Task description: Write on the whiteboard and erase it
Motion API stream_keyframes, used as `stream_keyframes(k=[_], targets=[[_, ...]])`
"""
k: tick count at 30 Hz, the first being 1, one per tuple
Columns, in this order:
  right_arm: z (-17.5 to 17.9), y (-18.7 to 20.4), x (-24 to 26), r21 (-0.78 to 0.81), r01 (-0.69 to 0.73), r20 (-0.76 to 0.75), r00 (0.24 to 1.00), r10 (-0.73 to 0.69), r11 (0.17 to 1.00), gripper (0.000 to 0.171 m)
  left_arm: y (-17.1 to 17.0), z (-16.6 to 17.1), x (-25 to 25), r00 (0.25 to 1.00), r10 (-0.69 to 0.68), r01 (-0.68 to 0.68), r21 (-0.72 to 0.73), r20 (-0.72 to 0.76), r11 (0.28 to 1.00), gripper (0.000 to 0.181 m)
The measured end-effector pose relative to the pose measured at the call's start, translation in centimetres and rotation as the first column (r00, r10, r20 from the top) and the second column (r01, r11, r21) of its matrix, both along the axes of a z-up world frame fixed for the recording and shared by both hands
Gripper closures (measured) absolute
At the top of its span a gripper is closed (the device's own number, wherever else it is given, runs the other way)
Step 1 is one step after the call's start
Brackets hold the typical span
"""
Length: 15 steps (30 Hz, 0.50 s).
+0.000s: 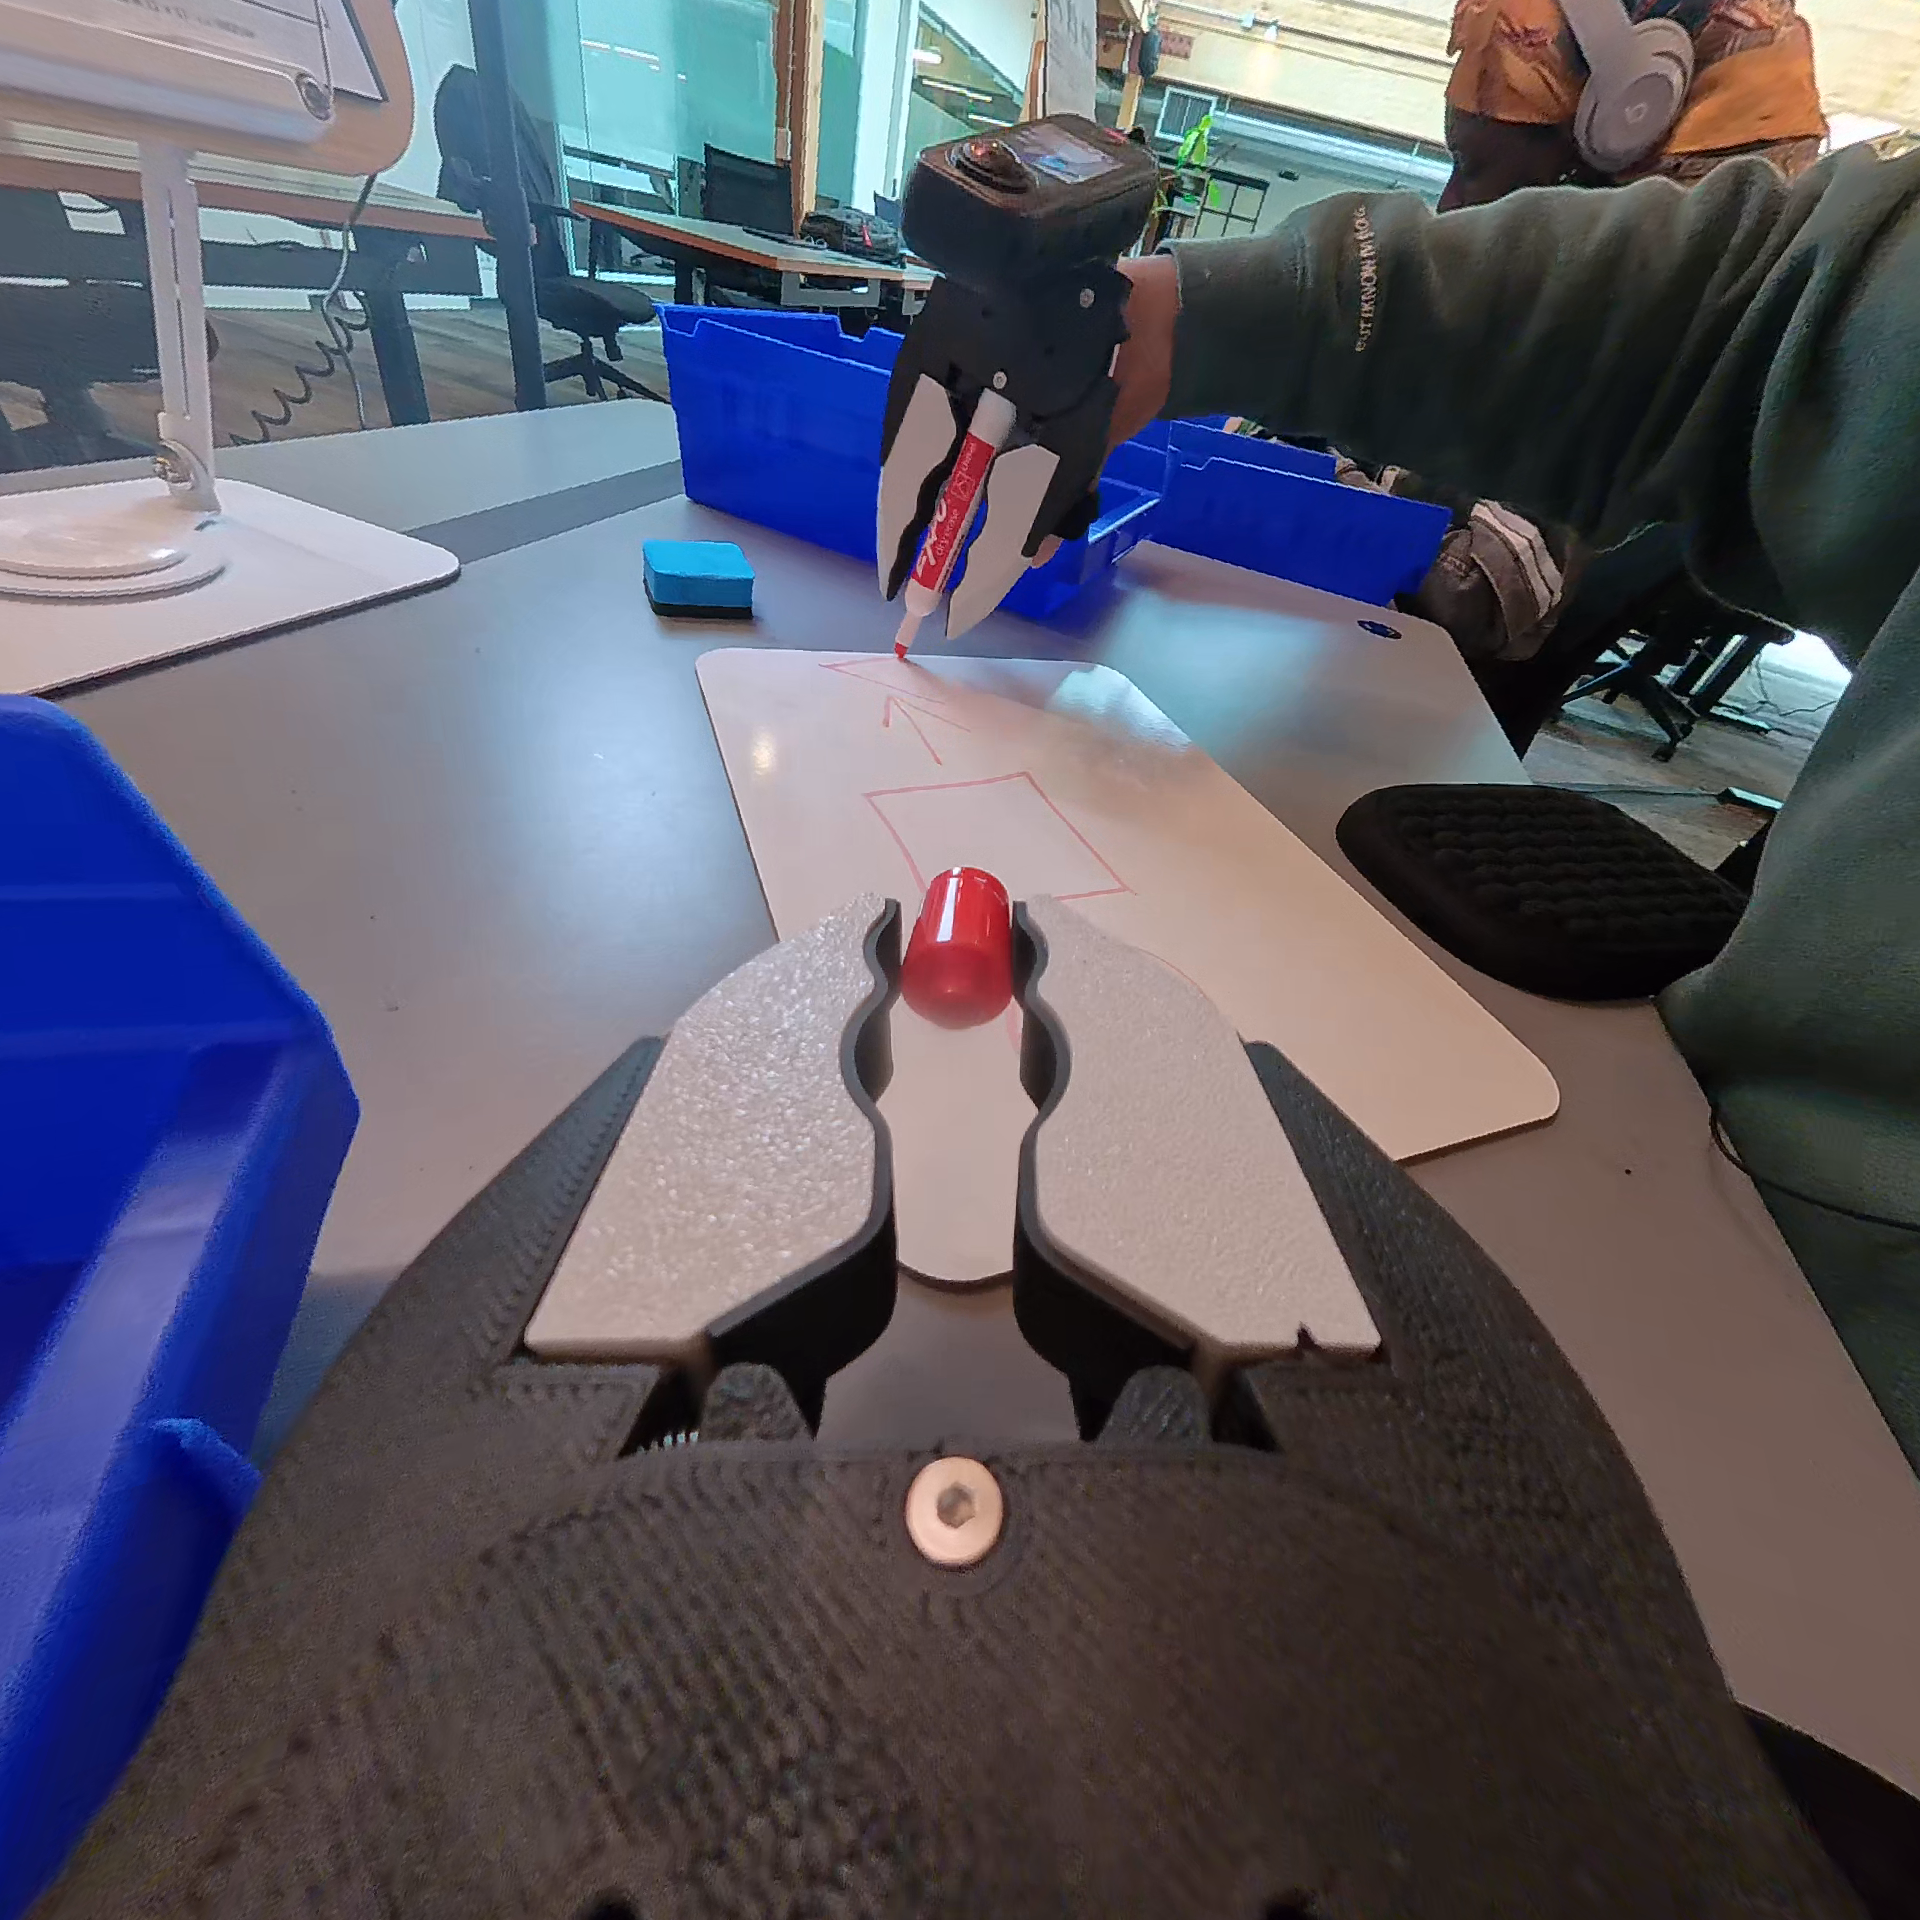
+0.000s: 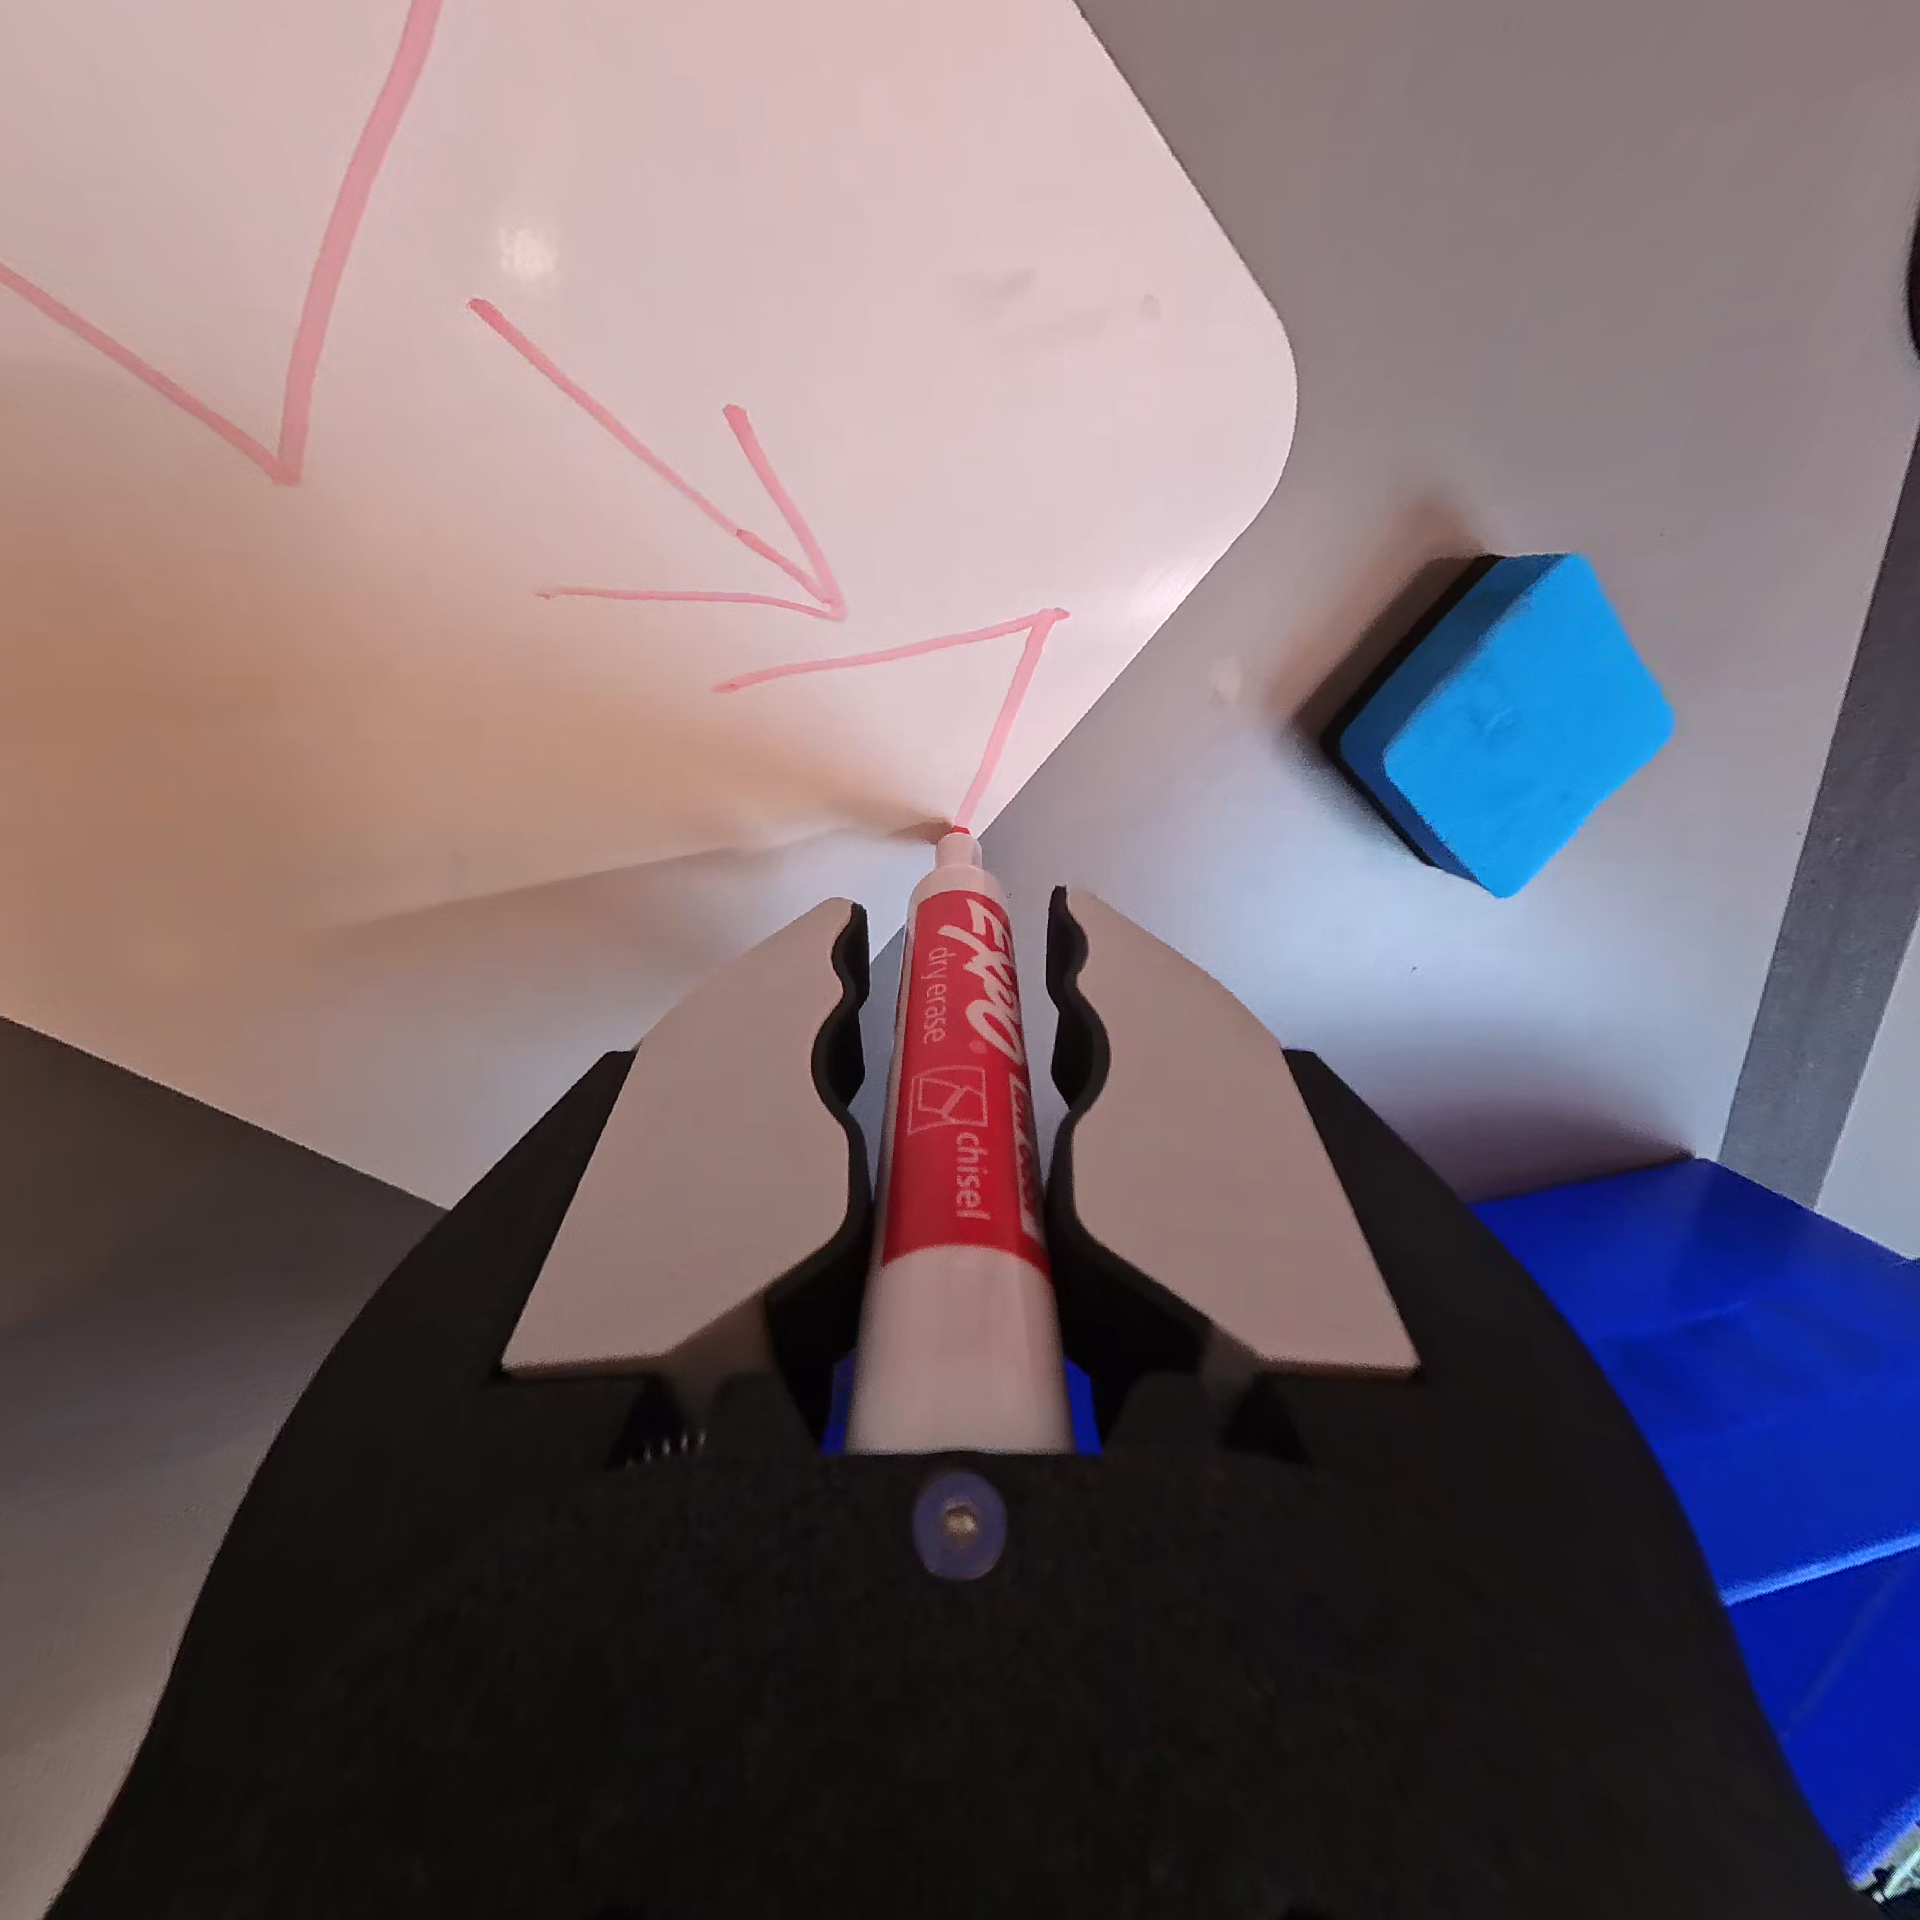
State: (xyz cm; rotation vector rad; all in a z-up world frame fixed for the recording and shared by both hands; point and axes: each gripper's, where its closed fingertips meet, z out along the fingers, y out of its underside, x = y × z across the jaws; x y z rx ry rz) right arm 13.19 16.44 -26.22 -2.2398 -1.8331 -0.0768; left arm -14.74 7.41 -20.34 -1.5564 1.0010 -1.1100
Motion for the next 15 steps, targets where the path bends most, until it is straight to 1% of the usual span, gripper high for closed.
stream_keyframes(k=[15], targets=[[0.03, -0.06, 0.12, 0.000, 0.005, -0.005, 1.000, -0.005, 1.000, 0.137, 0.02, -0.02, 0.06, 1.000, -0.001, 0.001, 0.001, -0.002, 1.000, 0.161]])
